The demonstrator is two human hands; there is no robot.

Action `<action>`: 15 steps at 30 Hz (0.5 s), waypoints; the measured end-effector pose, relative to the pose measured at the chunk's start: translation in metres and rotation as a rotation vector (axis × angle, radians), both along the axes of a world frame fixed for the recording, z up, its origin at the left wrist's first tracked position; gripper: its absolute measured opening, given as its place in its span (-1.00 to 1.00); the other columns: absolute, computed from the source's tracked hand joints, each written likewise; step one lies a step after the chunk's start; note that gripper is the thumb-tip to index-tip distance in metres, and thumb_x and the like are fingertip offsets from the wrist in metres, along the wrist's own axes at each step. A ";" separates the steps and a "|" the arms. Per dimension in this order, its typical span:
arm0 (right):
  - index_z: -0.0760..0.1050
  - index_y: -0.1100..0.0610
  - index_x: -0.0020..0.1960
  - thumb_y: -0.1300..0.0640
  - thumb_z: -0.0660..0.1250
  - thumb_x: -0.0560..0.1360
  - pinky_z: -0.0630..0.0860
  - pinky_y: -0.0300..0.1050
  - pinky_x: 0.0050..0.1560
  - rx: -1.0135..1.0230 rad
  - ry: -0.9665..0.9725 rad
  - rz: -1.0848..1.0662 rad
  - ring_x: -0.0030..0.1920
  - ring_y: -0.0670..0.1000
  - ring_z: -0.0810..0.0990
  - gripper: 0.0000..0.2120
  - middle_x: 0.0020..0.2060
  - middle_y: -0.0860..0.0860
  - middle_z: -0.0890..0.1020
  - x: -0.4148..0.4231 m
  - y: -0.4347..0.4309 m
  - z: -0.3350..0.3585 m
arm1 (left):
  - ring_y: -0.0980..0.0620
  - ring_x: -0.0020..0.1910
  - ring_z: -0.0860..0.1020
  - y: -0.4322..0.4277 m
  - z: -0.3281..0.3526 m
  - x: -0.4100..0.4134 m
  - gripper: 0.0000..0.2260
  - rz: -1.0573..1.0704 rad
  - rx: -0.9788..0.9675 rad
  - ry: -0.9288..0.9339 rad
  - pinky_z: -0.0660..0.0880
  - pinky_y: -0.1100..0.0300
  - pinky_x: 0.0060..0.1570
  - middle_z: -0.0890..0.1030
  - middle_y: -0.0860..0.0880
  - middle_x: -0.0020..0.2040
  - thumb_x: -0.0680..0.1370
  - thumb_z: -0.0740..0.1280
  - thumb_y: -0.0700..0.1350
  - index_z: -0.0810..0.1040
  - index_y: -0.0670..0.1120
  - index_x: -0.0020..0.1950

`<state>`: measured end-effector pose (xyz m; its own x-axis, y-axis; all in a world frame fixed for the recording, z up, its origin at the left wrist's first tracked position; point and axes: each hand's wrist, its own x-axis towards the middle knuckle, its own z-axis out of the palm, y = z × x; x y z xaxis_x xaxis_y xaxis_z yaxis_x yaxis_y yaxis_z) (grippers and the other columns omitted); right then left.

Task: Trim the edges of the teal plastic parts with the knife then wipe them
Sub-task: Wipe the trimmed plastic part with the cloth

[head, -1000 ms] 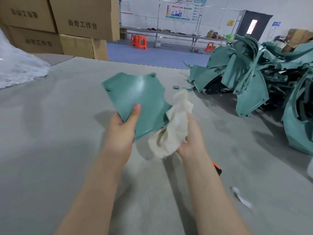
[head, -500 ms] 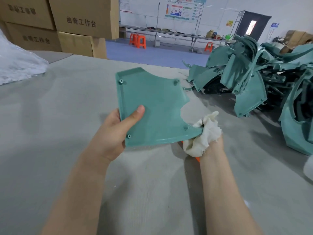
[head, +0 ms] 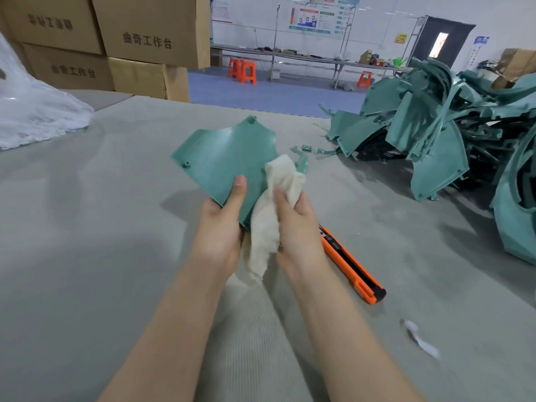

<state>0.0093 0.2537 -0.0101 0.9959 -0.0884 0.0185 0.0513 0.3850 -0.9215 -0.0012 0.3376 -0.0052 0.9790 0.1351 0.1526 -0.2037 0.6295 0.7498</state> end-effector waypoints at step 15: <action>0.52 0.13 0.18 0.00 0.16 0.65 0.57 0.09 0.13 -0.215 0.052 -0.065 0.05 0.13 0.65 -0.73 0.00 0.14 0.67 -0.009 0.007 -0.006 | 0.00 -0.08 0.68 0.000 0.002 -0.001 -0.81 0.073 0.062 0.052 0.61 0.17 -0.14 0.71 -0.04 -0.07 0.61 0.22 -0.07 0.59 -0.11 0.00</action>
<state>-0.0001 0.2608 -0.0165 0.9884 -0.1519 -0.0077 0.0196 0.1773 -0.9840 -0.0020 0.3375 -0.0031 0.9737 0.1982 0.1122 -0.2072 0.5665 0.7976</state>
